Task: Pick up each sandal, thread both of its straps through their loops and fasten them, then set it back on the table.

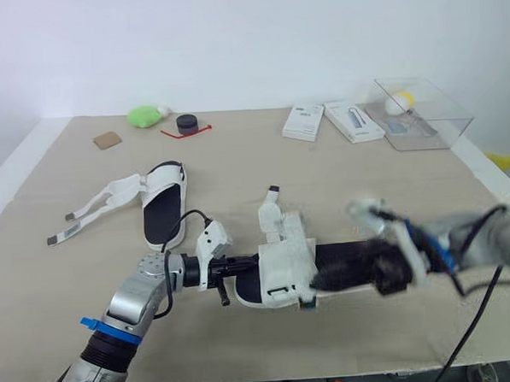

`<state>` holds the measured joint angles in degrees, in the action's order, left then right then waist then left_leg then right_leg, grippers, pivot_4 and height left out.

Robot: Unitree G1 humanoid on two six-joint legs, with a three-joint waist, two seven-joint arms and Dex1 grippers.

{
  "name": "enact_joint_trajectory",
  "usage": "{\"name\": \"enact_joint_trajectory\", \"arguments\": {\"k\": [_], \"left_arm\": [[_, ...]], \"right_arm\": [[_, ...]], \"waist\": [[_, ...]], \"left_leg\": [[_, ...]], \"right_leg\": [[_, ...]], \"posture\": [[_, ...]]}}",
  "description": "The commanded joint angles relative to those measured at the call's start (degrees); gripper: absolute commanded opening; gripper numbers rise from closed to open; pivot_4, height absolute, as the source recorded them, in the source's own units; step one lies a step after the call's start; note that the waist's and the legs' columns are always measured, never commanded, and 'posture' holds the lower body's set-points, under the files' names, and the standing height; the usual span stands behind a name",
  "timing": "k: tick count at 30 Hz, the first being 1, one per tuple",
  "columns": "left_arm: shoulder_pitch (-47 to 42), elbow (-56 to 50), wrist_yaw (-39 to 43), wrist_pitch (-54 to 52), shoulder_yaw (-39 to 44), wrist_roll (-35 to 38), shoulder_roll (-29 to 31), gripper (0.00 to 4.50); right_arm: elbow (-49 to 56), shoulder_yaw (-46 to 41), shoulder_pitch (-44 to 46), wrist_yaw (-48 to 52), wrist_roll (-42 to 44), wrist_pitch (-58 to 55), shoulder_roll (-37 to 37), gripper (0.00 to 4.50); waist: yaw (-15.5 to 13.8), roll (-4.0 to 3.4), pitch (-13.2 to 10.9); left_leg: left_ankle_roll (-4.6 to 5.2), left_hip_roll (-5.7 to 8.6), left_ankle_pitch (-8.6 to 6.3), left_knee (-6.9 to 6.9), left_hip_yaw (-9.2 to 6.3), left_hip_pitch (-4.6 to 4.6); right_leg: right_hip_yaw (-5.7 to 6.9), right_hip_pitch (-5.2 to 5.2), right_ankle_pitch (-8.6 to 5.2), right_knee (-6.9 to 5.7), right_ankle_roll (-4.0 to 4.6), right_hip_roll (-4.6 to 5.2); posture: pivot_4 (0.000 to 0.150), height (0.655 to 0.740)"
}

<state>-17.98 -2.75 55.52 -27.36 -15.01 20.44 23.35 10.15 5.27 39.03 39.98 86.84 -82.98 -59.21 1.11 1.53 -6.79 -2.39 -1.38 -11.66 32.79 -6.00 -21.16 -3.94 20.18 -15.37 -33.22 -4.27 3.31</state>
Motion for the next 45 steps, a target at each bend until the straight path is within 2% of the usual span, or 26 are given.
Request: {"name": "enact_joint_trajectory", "arguments": {"k": [1,4,12,21,28,33,38,45], "left_arm": [[0.5,2.2,-0.6,-0.5,-0.7,-1.4,0.1,0.00],[0.4,2.5,-0.6,-0.3,-0.8,-1.5,-0.2,0.00],[0.7,2.3,-1.0,0.0,-0.6,-1.6,-0.3,0.00],[1.8,1.0,-2.3,-0.2,-0.8,-1.3,-0.6,0.00],[2.0,0.9,-2.5,-0.3,-0.7,-1.3,-0.8,0.00],[1.7,1.2,-2.5,-0.2,-0.7,-1.5,-1.2,0.00],[1.7,1.4,-2.5,-0.1,-0.6,-1.6,-1.4,0.00],[1.9,1.4,-2.6,-0.1,-0.6,-1.7,-1.5,0.00]], "right_arm": [[-9.1,1.6,6.7,-7.7,0.9,-6.8,3.2,0.03],[-11.8,3.5,9.5,-11.0,-0.6,-9.4,4.7,0.03],[-11.2,10.1,10.8,-15.4,4.0,-9.5,4.0,0.03],[-10.8,11.4,11.0,-16.4,2.4,-9.5,5.2,0.03],[-17.1,10.7,15.2,-17.3,3.8,-9.5,7.8,0.03],[-14.5,11.6,12.9,-16.8,0.3,-9.5,6.6,0.03],[-9.9,12.4,10.6,-14.7,1.6,-9.5,4.4,0.03],[-9.5,13.1,10.8,-13.5,2.2,-9.5,3.3,0.03]], "waist": [[0.0,0.00,0.0],[-0.2,-0.10,0.1],[-0.1,-0.25,0.1],[0.0,-0.25,0.1],[0.0,-0.27,0.1],[-0.1,-0.24,0.1],[0.0,-0.33,0.1],[0.0,-0.29,0.1]], "left_leg": [[0.00,0.02,0.00,0.00,0.00,-0.03],[0.02,0.16,0.01,-0.06,0.00,-0.14],[0.12,0.17,0.03,-0.08,-0.04,-0.15],[0.15,0.15,0.06,-0.08,-0.04,-0.14],[0.16,0.15,0.06,-0.08,-0.04,-0.15],[0.16,0.17,0.06,-0.08,-0.05,-0.20],[0.16,0.18,0.06,-0.08,-0.04,-0.25],[0.16,0.17,0.06,-0.08,-0.06,-0.25]], "right_leg": [[-0.01,0.00,0.02,0.01,0.04,0.01],[-0.13,0.01,0.18,0.00,0.28,0.02],[-0.17,0.01,0.37,-0.06,-0.06,-0.05],[-0.17,0.11,0.35,-0.04,-0.09,-0.05],[-0.16,0.10,0.36,-0.05,-0.09,-0.06],[-0.17,0.10,0.36,-0.05,-0.09,-0.06],[-0.18,0.09,0.36,-0.04,-0.09,-0.05],[-0.15,0.10,0.35,-0.01,-0.11,-0.05]], "posture": [[0.150,0.7400],[0.150,0.7400],[0.150,0.7400],[0.150,0.7400],[0.150,0.7400],[0.150,0.7400],[0.150,0.7400],[0.150,0.7400]]}}
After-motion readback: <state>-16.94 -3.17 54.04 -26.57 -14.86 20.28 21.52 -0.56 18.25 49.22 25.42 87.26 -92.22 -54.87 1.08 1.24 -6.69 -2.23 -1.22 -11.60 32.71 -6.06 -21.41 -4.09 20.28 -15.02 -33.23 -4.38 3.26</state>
